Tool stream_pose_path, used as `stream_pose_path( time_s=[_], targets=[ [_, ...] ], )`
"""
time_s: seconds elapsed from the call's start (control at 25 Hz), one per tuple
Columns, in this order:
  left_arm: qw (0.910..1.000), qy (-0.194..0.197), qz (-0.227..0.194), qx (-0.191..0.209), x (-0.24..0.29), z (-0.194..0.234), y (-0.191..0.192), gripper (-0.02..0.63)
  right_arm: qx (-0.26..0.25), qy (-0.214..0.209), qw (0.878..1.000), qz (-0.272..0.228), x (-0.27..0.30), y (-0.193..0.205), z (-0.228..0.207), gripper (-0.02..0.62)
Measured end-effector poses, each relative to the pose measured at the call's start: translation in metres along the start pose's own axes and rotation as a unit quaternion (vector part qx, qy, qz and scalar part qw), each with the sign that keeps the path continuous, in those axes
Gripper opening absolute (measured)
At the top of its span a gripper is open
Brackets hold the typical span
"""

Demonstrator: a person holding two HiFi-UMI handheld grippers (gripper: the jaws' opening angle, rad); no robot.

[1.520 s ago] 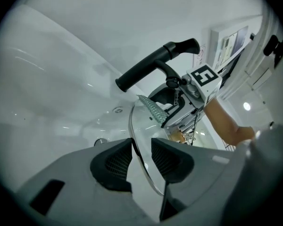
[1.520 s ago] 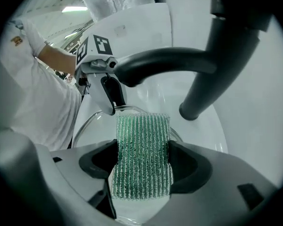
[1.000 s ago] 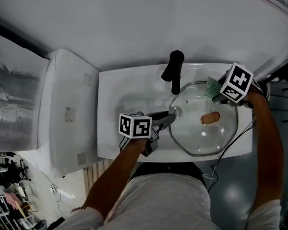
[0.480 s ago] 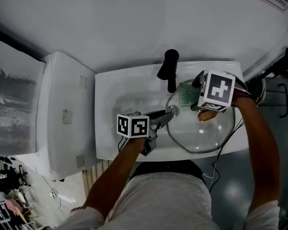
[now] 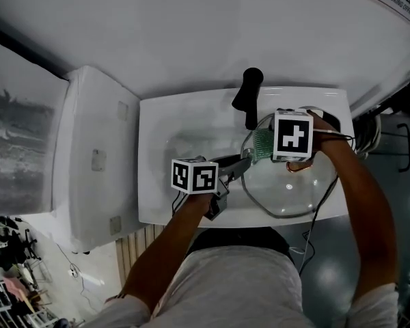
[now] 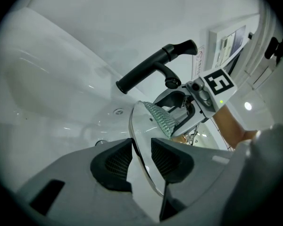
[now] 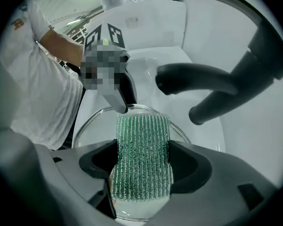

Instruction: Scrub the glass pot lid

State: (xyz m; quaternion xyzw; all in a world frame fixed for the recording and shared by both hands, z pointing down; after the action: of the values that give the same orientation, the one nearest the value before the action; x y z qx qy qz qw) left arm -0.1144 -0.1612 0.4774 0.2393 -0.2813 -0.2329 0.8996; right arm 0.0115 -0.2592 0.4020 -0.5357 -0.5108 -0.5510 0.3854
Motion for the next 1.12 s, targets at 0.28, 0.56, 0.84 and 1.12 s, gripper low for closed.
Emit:
stream_pose_path(
  time_s=[0.28,0.56,0.84,1.12],
  targets=[
    [1.0,0.0,0.003,0.0,0.001,0.0,0.0,0.133,0.104,0.013,0.994,-0.014,-0.01,0.051,-0.017,0.333],
    [1.0,0.002,0.007,0.001,0.001,0.0,-0.001,0.133,0.233,0.055,0.969,-0.06,-0.024,0.121,-0.031,0.333],
    [1.0,0.004,0.007,-0.001,0.001,0.0,-0.001,0.132,0.383,0.113,0.91,-0.112,-0.034,0.179,-0.009,0.333],
    [1.0,0.007,0.005,-0.002,0.001,0.002,0.0,0.131,0.33,0.194,0.896,-0.226,-0.072,0.109,0.066,0.333]
  ],
)
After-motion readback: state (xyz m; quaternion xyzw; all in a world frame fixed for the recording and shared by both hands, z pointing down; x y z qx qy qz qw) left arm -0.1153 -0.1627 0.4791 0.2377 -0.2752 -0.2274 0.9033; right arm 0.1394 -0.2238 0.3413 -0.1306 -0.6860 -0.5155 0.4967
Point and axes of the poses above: the fingertips, and each gripper's own axes: x forward along the fingers, z to its left, y out of its underside, the point moved 9 cm from there along -x, backward along the fingers, and after that the axes turned 6 degrees about x, right-handed, at the moved point
